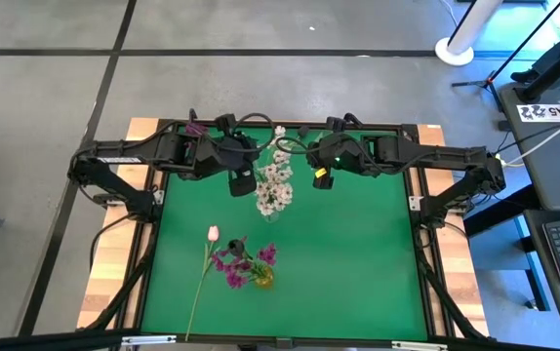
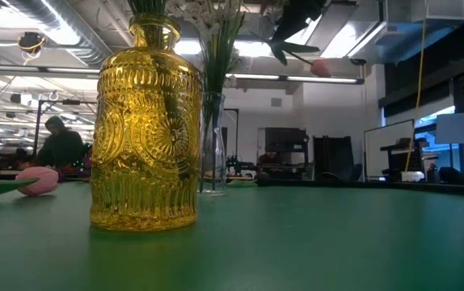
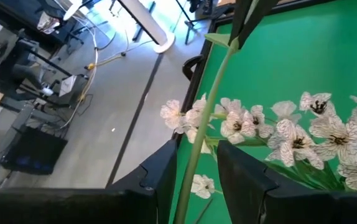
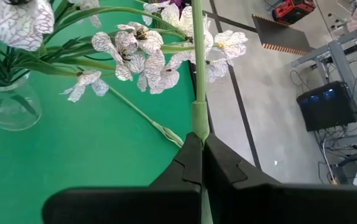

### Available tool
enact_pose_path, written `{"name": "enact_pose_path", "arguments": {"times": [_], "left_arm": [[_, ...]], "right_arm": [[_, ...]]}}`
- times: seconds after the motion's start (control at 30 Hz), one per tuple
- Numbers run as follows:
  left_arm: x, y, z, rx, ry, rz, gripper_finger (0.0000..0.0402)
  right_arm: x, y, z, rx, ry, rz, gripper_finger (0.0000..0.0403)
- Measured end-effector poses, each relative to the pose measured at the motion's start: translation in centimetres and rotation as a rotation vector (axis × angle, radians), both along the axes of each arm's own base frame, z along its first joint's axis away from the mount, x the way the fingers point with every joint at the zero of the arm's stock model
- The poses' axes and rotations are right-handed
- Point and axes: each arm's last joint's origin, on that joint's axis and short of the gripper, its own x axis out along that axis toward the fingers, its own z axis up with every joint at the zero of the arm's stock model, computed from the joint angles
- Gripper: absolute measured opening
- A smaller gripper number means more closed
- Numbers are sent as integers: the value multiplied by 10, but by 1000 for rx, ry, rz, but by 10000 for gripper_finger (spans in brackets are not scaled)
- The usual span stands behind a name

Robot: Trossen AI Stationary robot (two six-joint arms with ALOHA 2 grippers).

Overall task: Sort flowers into vase by color
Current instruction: Put the top pink flower into the transparent vase

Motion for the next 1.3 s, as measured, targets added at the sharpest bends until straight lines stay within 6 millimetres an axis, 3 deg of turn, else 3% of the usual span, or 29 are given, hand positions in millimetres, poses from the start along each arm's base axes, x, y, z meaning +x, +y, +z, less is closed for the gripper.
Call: {"name": "enact_pose_path", "arguments": {"times": [0.63,1.3], "left_arm": [[2,-1,1,-26,-18,-27,109],[2,-2,0,-54,-20,-54,15]], "right_arm": [[0,0,0,1,-1,0,1],[0,0,0,1,-1,0,1]]}}
